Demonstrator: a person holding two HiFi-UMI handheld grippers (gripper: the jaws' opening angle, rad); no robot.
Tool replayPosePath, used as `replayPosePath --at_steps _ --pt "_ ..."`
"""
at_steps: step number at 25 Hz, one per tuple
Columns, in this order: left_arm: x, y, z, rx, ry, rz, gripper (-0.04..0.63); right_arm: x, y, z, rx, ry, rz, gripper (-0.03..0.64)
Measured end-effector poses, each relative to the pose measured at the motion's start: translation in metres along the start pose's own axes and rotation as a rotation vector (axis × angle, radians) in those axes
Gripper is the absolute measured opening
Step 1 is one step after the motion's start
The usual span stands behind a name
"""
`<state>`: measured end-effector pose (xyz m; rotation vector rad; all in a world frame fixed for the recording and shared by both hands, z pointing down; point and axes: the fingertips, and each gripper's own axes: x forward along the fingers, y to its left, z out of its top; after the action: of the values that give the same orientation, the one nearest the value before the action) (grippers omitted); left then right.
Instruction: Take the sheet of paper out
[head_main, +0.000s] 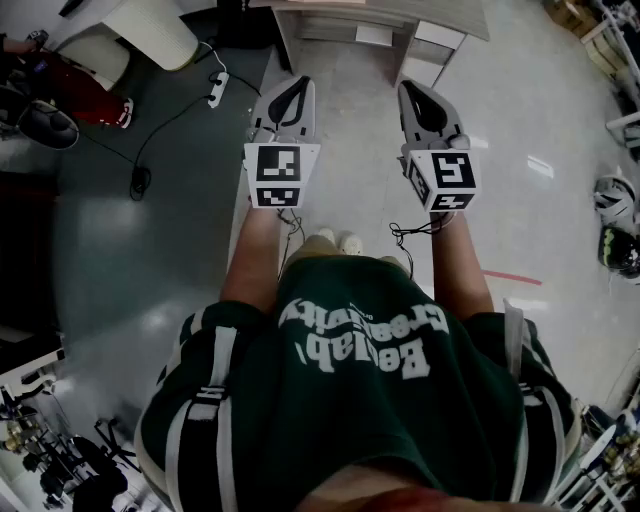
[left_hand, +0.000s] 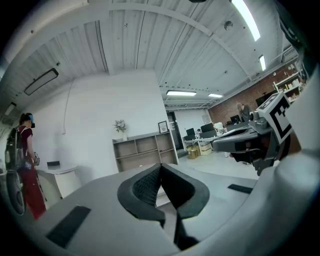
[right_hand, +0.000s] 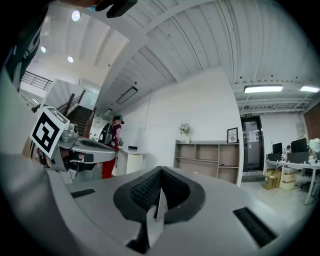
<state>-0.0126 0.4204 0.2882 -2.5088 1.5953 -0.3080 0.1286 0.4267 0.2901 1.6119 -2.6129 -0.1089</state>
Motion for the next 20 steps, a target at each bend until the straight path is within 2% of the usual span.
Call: replayPosePath --at_steps 20 --pt "-0.003 -0.0044 0.0067 -0.006 -0.001 0.014 0.018 -0.0068 0.0033 0.0046 0.005 -0.033 0.049 0.034"
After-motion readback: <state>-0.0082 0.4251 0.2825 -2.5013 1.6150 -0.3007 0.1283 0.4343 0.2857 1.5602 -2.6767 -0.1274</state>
